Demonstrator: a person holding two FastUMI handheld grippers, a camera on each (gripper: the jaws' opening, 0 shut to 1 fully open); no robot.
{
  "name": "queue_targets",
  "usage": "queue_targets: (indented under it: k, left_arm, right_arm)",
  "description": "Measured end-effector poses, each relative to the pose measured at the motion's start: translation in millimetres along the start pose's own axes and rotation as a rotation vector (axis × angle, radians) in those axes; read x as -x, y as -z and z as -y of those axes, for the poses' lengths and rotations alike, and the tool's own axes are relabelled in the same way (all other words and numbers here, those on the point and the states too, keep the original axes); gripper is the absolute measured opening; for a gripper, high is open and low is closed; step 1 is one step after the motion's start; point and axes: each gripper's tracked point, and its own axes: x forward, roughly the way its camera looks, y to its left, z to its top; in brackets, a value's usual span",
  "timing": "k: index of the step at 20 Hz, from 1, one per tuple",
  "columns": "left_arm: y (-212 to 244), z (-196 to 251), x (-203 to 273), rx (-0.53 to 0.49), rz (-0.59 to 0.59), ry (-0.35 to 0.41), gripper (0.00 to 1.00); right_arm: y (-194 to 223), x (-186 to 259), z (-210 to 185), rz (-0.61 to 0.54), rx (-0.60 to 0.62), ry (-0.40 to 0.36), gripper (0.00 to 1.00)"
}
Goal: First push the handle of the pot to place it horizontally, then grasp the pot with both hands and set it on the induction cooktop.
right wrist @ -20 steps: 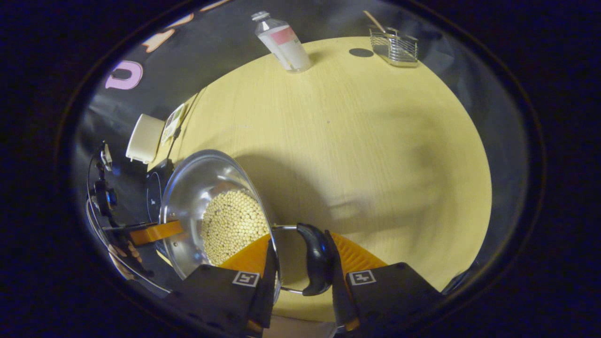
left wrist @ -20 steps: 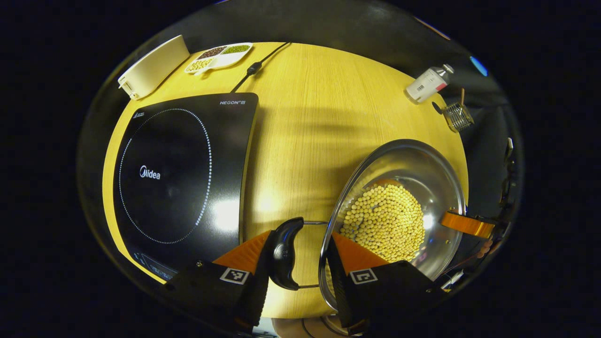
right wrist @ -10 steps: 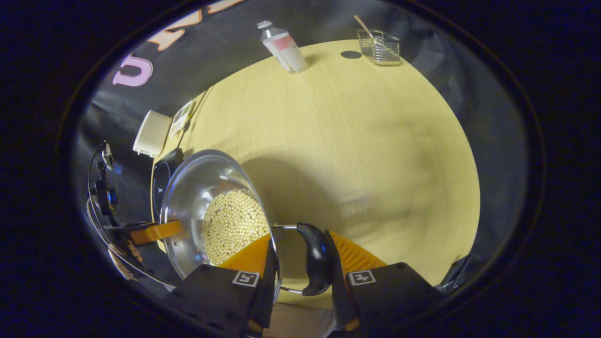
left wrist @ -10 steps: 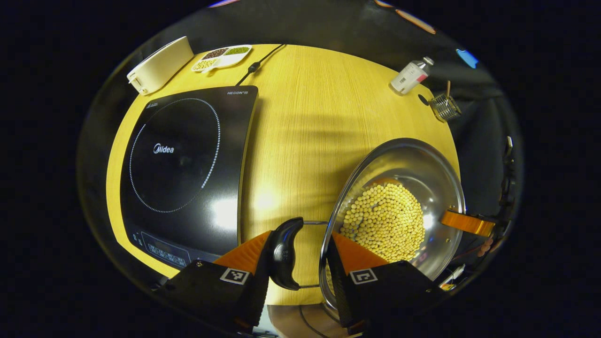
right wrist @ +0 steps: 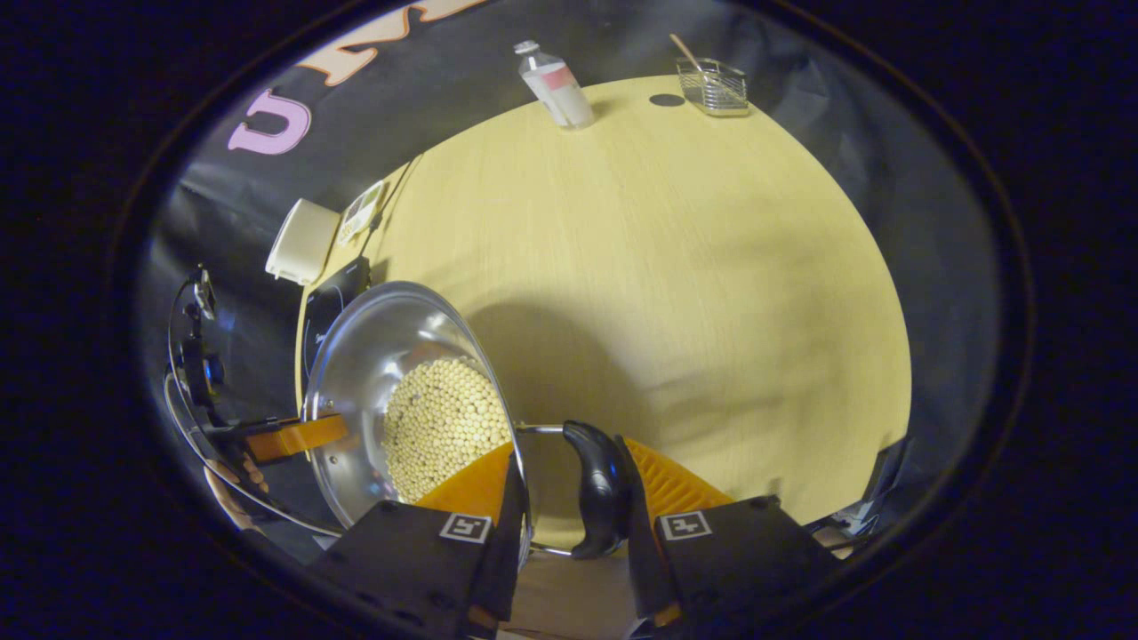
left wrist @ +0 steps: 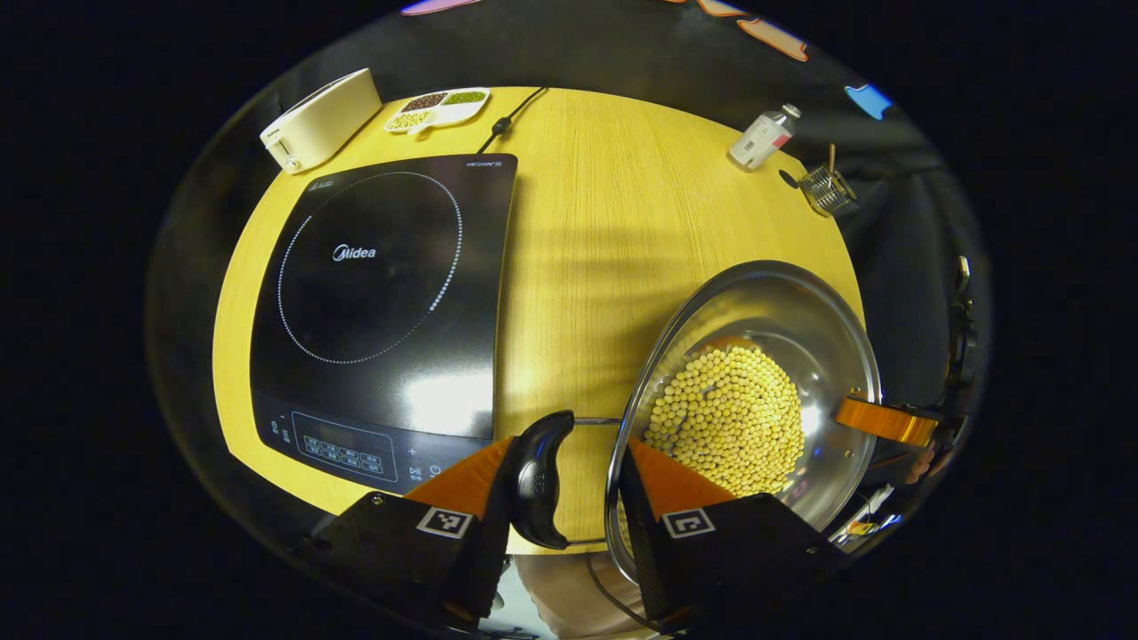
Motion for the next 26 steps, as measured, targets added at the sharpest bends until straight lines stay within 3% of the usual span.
queue_targets:
  k: [1, 3, 4, 13, 15, 16, 26]
  left_arm:
    - [1, -5, 3, -0.008, 0.003, 0.004, 0.63]
    - [3, -17, 10, -0.028, 0.008, 0.013, 0.63]
    - [3, -24, 13, -0.04, 0.011, 0.015, 0.63]
    - [-1, -106, 48, -0.124, 0.047, 0.03, 0.63]
    - [-4, -126, 52, -0.137, 0.054, 0.036, 0.63]
    - [-5, -135, 54, -0.143, 0.057, 0.039, 0.63]
    - [-27, -223, 64, -0.158, 0.092, 0.047, 0.64]
  right_arm:
    - [4, 2, -5, 0.006, -0.005, 0.002, 0.49]
    - [15, 6, -16, 0.019, -0.02, 0.008, 0.49]
    - [20, 7, -23, 0.024, -0.03, 0.01, 0.54]
    - [65, 9, -110, 0.072, -0.104, 0.016, 0.54]
    - [68, 6, -130, 0.085, -0.109, 0.02, 0.54]
    - [70, 4, -140, 0.092, -0.109, 0.024, 0.48]
    - [70, -24, -227, 0.114, -0.08, 0.048, 0.48]
